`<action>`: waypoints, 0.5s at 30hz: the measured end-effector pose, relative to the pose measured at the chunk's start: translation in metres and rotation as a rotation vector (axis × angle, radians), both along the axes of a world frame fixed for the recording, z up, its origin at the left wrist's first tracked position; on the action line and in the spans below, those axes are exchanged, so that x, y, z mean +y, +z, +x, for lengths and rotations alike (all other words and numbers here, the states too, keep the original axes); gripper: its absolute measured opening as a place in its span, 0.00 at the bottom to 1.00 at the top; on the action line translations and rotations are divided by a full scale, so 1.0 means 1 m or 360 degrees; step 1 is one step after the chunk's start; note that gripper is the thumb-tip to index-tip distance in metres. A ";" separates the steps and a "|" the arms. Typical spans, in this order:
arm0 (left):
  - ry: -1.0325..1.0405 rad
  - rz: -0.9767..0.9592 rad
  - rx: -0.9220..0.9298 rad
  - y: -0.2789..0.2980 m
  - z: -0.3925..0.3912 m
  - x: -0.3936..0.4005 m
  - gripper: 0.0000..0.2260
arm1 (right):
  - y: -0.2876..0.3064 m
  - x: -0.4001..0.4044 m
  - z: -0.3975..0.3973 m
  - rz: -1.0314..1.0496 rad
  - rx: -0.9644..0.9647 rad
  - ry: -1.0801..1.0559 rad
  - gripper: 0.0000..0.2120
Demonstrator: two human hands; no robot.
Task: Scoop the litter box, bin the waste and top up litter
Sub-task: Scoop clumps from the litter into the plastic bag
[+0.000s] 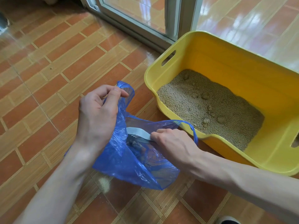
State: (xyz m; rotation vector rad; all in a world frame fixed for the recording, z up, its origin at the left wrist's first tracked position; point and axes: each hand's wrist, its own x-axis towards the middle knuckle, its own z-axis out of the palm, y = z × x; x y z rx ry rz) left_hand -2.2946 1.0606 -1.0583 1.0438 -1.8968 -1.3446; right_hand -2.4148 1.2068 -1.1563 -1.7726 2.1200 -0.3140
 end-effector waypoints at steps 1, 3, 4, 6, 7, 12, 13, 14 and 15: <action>-0.0001 0.0003 0.0003 -0.001 0.001 -0.001 0.12 | -0.001 0.000 0.001 0.0009 -0.0035 -0.0040 0.08; 0.0015 0.0014 0.0020 -0.001 0.002 -0.002 0.12 | -0.002 0.000 0.003 0.0046 -0.0090 -0.0087 0.10; 0.0023 0.0020 0.0026 -0.001 0.003 -0.002 0.12 | -0.003 0.000 0.003 0.0068 -0.0115 -0.0108 0.11; 0.0030 0.0024 0.0035 0.001 0.003 -0.003 0.12 | 0.001 0.001 0.000 0.0098 -0.0194 -0.0160 0.12; 0.0028 0.0024 0.0035 0.001 0.003 -0.002 0.12 | 0.005 0.002 -0.003 0.0080 -0.0227 -0.0179 0.12; 0.0011 0.0018 0.0035 -0.001 0.003 -0.003 0.12 | 0.050 0.025 -0.028 -0.0122 -0.0282 -0.0323 0.13; 0.0013 0.0023 0.0034 -0.003 0.003 -0.003 0.12 | 0.063 0.032 -0.035 -0.0136 -0.0292 -0.0387 0.13; 0.0014 0.0030 0.0038 -0.004 0.002 -0.003 0.12 | 0.075 0.039 -0.045 -0.0152 -0.0291 -0.0461 0.14; 0.0008 0.0035 0.0043 -0.005 0.000 -0.003 0.12 | 0.086 0.046 -0.055 -0.0177 -0.0265 -0.0536 0.15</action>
